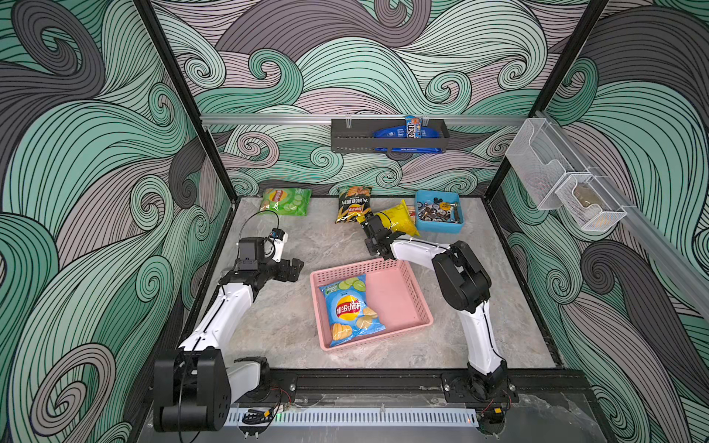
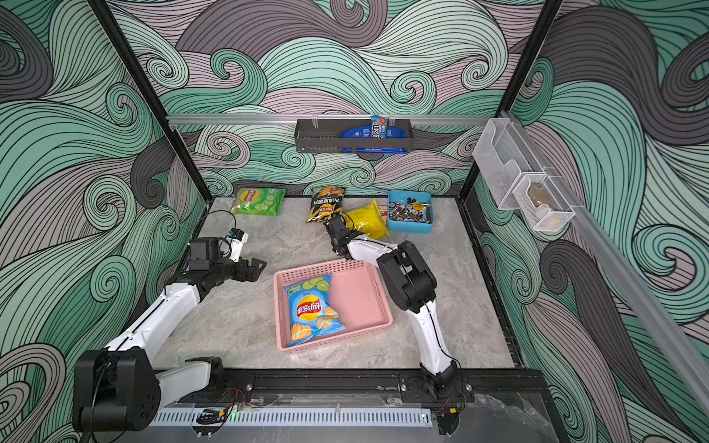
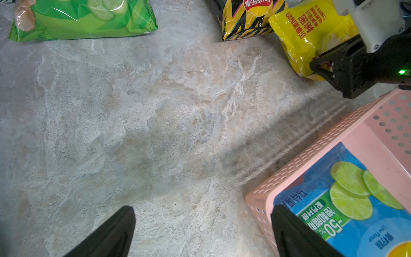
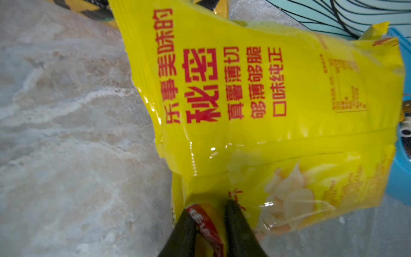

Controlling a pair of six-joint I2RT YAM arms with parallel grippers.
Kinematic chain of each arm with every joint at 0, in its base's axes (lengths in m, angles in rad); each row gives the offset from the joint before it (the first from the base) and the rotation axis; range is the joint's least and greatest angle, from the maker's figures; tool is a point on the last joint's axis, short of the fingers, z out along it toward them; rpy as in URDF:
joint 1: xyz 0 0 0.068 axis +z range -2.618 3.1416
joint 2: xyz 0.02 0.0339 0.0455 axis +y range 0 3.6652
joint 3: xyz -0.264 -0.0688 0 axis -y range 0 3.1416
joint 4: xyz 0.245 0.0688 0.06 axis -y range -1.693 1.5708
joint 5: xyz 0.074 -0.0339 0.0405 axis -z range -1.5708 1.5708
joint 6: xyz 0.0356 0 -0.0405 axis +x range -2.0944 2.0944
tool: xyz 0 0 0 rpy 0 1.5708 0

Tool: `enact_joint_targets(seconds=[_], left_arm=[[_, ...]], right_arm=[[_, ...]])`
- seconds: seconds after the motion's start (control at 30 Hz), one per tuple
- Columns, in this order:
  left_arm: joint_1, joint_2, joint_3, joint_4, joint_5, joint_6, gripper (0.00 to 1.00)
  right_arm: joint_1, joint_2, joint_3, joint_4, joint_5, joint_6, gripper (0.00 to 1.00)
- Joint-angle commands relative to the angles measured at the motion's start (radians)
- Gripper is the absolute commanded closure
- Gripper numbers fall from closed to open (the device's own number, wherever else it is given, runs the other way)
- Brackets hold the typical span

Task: Put the potato chips into the basket
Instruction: Pick up the potato chip from the center of the board.

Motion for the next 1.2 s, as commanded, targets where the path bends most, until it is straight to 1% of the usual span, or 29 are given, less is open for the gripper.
enact_joint_targets(seconds=[0.0, 0.07, 0.13, 0.17, 0.3, 0.47, 0.6, 0.77, 1.0, 1.17], left_arm=[[0.007, 0.008, 0.0, 0.0, -0.005, 0.005, 0.02], [0.006, 0.007, 0.0, -0.002, -0.005, 0.005, 0.02], [0.007, 0.008, 0.0, 0.001, -0.004, 0.005, 0.02], [0.007, 0.008, 0.0, -0.001, -0.003, 0.005, 0.02], [0.007, 0.006, 0.0, -0.001, -0.003, 0.005, 0.02], [0.007, 0.003, 0.0, -0.001, -0.002, 0.005, 0.02], [0.007, 0.001, 0.001, -0.002, -0.001, 0.004, 0.02], [0.007, -0.001, 0.0, -0.003, 0.004, 0.005, 0.02], [0.006, -0.005, 0.0, -0.005, 0.007, 0.006, 0.02], [0.008, -0.006, -0.002, -0.004, 0.01, 0.006, 0.02]], right_arm=[[0.004, -0.122, -0.017, -0.008, -0.015, -0.008, 0.81], [0.003, -0.173, -0.033, -0.006, -0.038, -0.01, 0.91], [0.003, -0.214, -0.045, -0.009, -0.056, -0.017, 0.96], [0.003, -0.236, -0.049, -0.013, -0.063, -0.02, 1.0], [0.002, -0.304, -0.06, -0.04, -0.102, -0.022, 1.0], [0.003, -0.433, -0.101, -0.043, -0.207, -0.039, 1.0], [0.003, -0.543, -0.117, -0.079, -0.412, -0.066, 1.0], [0.001, -0.681, -0.151, -0.116, -0.635, -0.035, 1.0], [-0.016, -0.839, -0.249, -0.11, -0.951, 0.081, 1.0], [-0.019, -0.939, -0.382, -0.041, -1.082, 0.214, 1.0]])
